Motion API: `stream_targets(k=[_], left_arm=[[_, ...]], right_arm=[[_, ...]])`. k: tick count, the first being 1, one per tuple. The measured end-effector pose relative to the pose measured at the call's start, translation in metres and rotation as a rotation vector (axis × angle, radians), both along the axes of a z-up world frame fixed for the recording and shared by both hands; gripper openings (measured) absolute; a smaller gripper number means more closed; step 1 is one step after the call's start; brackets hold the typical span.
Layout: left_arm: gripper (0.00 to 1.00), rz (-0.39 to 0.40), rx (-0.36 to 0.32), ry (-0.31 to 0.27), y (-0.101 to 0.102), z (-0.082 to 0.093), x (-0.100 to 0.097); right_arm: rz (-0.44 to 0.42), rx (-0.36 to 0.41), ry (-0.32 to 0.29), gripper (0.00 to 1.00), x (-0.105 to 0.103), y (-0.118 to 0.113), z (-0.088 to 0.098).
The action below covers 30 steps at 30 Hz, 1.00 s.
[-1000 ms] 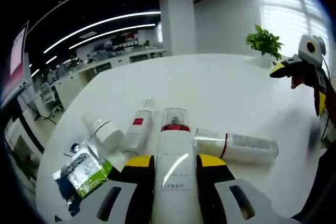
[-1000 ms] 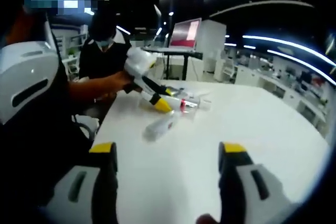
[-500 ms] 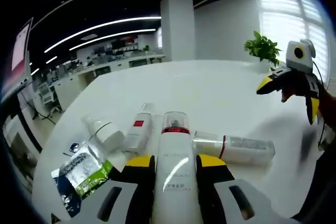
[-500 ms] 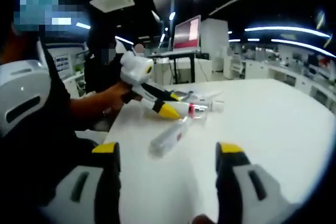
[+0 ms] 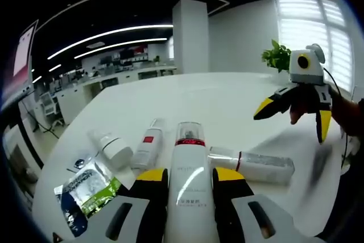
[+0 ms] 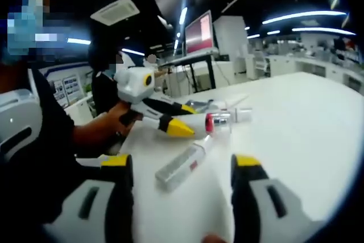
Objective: Arrange the skincare products in the storage area until every visible bottle or jar stands upright without overlapping.
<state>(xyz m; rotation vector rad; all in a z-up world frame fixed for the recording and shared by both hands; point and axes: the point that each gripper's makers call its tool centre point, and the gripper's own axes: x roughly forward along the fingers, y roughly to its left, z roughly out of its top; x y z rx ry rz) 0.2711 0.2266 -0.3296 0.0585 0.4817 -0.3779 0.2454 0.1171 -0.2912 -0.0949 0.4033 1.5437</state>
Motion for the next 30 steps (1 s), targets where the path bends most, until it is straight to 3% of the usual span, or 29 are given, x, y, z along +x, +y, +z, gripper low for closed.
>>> stream_targets(k=[13, 20, 23, 26, 30], left_arm=[[0.29, -0.020, -0.012, -0.082, -0.002, 0.013, 0.001], [0.29, -0.031, -0.014, -0.115, -0.004, 0.019, 0.001], [0.28, -0.037, -0.012, -0.123, -0.005, 0.020, 0.000], [0.28, -0.043, -0.014, -0.138, -0.007, 0.024, -0.001], [0.28, -0.052, -0.012, -0.156, -0.010, 0.027, -0.002]], right_arm=[[-0.041, 0.065, 0.169, 0.57, 0.024, 0.036, -0.001], [-0.113, 0.120, 0.325, 0.52, 0.038, 0.056, -0.001], [-0.134, 0.147, 0.443, 0.51, 0.039, 0.063, -0.001], [-0.167, 0.170, 0.515, 0.48, 0.044, 0.067, -0.001], [-0.178, 0.189, 0.564, 0.43, 0.048, 0.070, 0.000]])
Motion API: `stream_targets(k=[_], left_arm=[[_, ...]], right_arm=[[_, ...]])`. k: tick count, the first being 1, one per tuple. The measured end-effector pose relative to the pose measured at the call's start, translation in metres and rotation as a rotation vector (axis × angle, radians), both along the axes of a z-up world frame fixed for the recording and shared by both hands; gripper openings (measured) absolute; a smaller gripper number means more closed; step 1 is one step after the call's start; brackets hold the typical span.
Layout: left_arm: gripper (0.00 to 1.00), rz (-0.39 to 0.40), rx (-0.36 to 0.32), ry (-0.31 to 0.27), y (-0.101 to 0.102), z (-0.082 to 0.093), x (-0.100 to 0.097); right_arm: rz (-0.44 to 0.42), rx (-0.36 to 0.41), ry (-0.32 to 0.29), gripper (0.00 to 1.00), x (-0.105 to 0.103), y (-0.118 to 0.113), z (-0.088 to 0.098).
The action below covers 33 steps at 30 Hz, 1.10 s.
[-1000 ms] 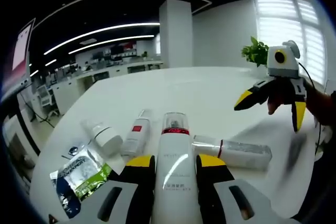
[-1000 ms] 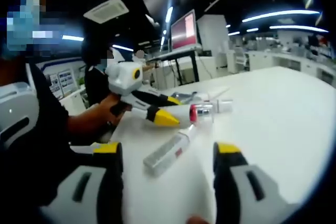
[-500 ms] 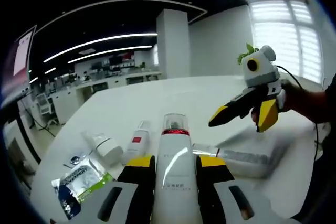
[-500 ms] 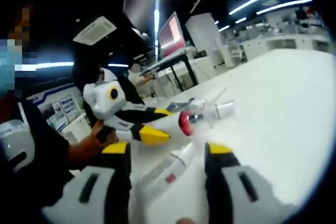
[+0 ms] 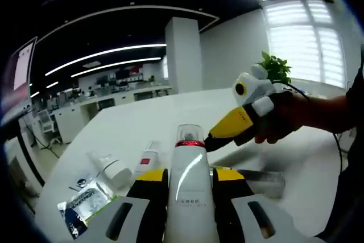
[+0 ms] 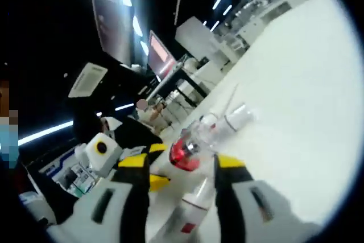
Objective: Arrange the skincare products in the storage area until every visible bottle or jar stands upright without overlapping.
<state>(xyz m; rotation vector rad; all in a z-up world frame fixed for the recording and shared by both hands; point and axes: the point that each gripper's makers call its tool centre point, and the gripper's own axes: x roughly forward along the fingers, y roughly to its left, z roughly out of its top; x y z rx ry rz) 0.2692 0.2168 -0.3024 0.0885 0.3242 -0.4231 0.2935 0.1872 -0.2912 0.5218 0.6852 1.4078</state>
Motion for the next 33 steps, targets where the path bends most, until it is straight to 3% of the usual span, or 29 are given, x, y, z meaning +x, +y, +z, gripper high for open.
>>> stream_targets(k=[13, 16, 23, 33], left_arm=[[0.28, -0.020, -0.002, -0.081, -0.010, 0.013, -0.001], [0.29, -0.017, 0.000, -0.090, -0.009, 0.014, -0.001], [0.29, -0.008, 0.023, -0.135, -0.008, 0.018, -0.003], [0.30, -0.002, 0.049, -0.188, -0.005, 0.025, -0.010]], right_arm=[[-0.069, 0.104, 0.204, 0.33, 0.017, 0.013, 0.011], [-0.071, 0.130, 0.214, 0.29, 0.016, 0.013, 0.016], [-0.060, 0.156, 0.140, 0.26, 0.011, 0.015, 0.037], [-0.023, 0.145, -0.027, 0.25, -0.007, 0.022, 0.057]])
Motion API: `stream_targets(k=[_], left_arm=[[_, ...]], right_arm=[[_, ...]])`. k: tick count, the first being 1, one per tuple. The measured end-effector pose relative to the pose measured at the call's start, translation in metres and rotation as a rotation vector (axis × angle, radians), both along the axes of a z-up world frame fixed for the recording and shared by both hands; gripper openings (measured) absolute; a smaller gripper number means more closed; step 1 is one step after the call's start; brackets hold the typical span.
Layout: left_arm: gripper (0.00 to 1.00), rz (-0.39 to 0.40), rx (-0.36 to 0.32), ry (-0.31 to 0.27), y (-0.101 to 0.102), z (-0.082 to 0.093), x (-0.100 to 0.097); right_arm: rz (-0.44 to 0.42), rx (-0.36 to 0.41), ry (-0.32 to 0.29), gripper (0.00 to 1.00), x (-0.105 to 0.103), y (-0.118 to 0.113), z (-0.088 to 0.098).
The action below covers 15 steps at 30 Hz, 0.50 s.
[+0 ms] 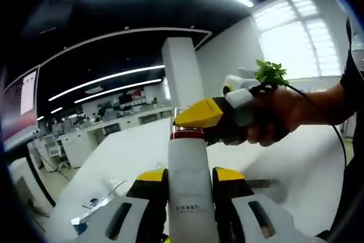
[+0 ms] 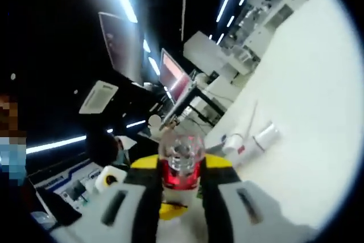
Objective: Arrange the skincare products in the storage area until every visible bottle or jar stands upright without overlapping.
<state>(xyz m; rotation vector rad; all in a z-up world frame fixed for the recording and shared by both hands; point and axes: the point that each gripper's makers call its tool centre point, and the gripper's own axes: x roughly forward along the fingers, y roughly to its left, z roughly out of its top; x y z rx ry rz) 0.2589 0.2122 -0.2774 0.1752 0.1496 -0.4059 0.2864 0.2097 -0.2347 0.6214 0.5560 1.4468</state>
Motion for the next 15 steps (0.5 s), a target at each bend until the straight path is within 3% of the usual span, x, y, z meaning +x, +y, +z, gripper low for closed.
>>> stream_targets(k=[4, 12, 15], left_arm=[[0.30, -0.013, -0.021, 0.002, 0.000, 0.002, -0.004], [0.31, -0.068, -0.018, -0.002, -0.005, 0.007, -0.010], [0.33, -0.107, -0.061, -0.001, -0.008, 0.013, -0.012]], right_arm=[[0.011, -0.012, -0.063, 0.25, 0.005, 0.004, 0.006], [0.031, -0.037, -0.193, 0.25, -0.009, 0.003, 0.008], [0.055, -0.062, -0.240, 0.24, -0.017, 0.005, 0.004]])
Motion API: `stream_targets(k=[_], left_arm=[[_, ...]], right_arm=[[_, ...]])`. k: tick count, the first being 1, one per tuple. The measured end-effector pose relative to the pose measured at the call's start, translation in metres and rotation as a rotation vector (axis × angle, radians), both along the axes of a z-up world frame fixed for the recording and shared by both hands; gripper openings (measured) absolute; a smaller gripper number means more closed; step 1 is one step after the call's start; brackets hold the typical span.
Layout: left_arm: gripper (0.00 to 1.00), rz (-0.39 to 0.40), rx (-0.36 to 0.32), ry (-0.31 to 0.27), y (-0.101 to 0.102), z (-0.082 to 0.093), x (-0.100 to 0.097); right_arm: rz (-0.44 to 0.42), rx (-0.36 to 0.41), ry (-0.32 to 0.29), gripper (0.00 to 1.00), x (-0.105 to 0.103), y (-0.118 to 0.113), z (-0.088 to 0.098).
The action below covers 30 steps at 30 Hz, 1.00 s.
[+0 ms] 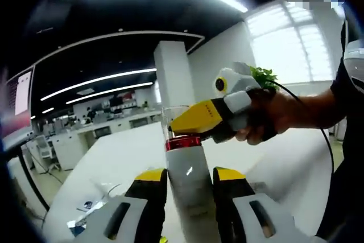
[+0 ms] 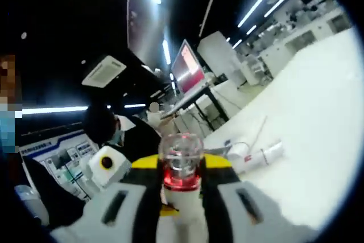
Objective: Arrange the skincare products in the storage area until every visible bottle or jar stands upright without overlapping.
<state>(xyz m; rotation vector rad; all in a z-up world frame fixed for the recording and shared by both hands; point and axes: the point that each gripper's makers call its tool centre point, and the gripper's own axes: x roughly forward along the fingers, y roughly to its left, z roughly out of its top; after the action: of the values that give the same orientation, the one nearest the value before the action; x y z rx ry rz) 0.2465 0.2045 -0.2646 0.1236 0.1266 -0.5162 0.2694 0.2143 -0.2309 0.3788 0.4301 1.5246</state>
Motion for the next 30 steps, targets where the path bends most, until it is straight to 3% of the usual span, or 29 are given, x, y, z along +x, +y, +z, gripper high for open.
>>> stream_targets(k=[4, 10, 16, 22, 30], left_arm=[[0.42, -0.025, -0.031, 0.031, 0.003, 0.001, 0.000], [0.43, -0.189, -0.038, 0.140, -0.007, -0.013, -0.017], [0.43, -0.281, -0.011, 0.182, -0.015, -0.025, -0.028], [0.42, -0.351, -0.023, 0.181, -0.023, -0.023, -0.038], [0.35, -0.385, -0.034, 0.181, -0.026, -0.023, -0.044]], right_arm=[[0.029, 0.018, -0.027, 0.24, -0.007, 0.002, 0.002], [0.096, 0.015, -0.141, 0.24, -0.022, 0.002, 0.010], [0.177, 0.037, -0.229, 0.24, -0.035, 0.001, 0.016], [0.252, 0.041, -0.312, 0.24, -0.051, -0.002, 0.020], [0.305, 0.039, -0.389, 0.25, -0.075, -0.005, 0.020]])
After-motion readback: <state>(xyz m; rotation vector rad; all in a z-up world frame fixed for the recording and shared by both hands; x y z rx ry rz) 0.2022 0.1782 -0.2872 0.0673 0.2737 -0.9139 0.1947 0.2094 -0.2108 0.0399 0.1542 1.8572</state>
